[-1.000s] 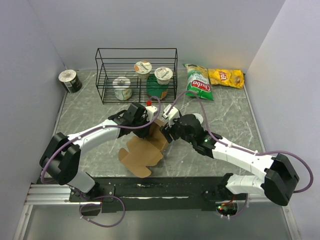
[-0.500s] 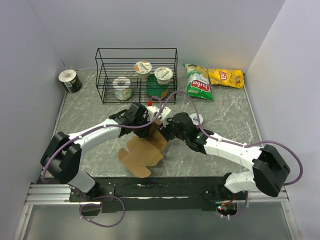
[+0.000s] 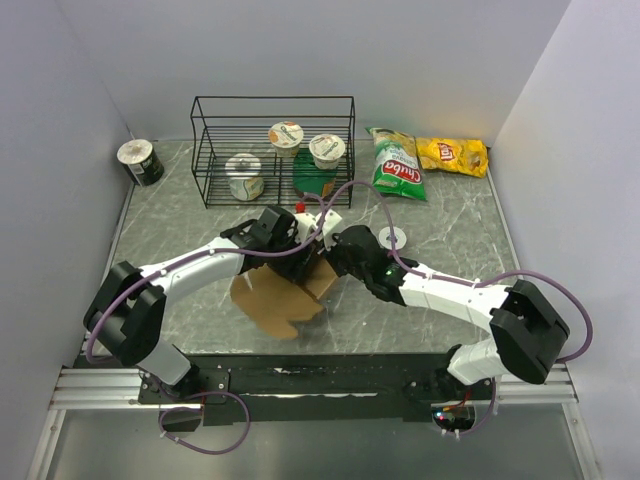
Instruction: Fold the paper box
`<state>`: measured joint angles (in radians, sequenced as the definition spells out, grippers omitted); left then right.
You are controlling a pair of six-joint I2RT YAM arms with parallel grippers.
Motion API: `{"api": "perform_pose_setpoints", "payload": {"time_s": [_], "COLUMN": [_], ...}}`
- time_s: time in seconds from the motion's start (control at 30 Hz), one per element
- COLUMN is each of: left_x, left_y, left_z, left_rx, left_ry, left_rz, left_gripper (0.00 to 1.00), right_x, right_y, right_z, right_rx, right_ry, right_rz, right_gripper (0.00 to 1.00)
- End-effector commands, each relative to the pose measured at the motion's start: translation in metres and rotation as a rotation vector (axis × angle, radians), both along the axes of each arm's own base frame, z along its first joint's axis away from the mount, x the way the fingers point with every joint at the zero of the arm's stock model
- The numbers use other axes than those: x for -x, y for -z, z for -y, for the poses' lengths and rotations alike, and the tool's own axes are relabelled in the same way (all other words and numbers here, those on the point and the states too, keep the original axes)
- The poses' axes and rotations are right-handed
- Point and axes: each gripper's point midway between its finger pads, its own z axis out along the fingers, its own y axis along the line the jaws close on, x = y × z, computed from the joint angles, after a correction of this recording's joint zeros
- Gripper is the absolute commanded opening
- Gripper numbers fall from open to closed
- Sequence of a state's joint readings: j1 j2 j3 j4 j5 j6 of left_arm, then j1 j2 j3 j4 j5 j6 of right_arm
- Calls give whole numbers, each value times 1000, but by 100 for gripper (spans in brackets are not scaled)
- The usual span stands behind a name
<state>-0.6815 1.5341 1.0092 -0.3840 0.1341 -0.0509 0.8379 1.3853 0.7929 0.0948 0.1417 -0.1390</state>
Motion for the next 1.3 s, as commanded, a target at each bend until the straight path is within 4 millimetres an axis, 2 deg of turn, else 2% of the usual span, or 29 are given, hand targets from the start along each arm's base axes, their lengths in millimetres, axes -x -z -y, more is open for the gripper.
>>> {"api": "perform_pose_setpoints", "payload": {"time_s": [0.0, 0.1, 0.17, 0.33, 0.5, 0.67, 0.87, 1.03, 1.1, 1.27], "left_x": [-18, -28, -33, -36, -36, -32, -27, -11, -6, -8], "left_y": [-40, -61, -76, -108, -116, -95, -63, -31, -14, 4], "left_z": [16, 20, 20, 16, 4, 3, 14, 28, 31, 35], "left_rx": [100, 164, 207, 291, 292, 270, 262, 206, 163, 97], "left_ry": [-21, -44, -54, -71, -69, -23, 28, 88, 102, 87], "left_rz": [99, 123, 139, 179, 193, 153, 61, 1, -24, -25], "left_gripper": [75, 94, 99, 96, 96, 99, 91, 91, 89, 75], "right_x": [-7, -5, -4, -1, 4, 12, 18, 22, 26, 31], "right_y": [-14, -8, -5, 4, 21, 35, 38, 45, 50, 57], "right_z": [-1, 3, 5, 8, 11, 12, 10, 8, 8, 4], "right_rx": [-49, -51, -52, -47, -24, -23, -33, -28, -49, -69], "right_ry": [53, 71, 88, 109, 121, 101, 72, 55, 64, 49], "right_rz": [29, 9, -4, -33, -80, -105, -118, -135, -155, -174], "right_gripper": [15, 15, 15, 15, 16, 18, 18, 19, 19, 19]}}
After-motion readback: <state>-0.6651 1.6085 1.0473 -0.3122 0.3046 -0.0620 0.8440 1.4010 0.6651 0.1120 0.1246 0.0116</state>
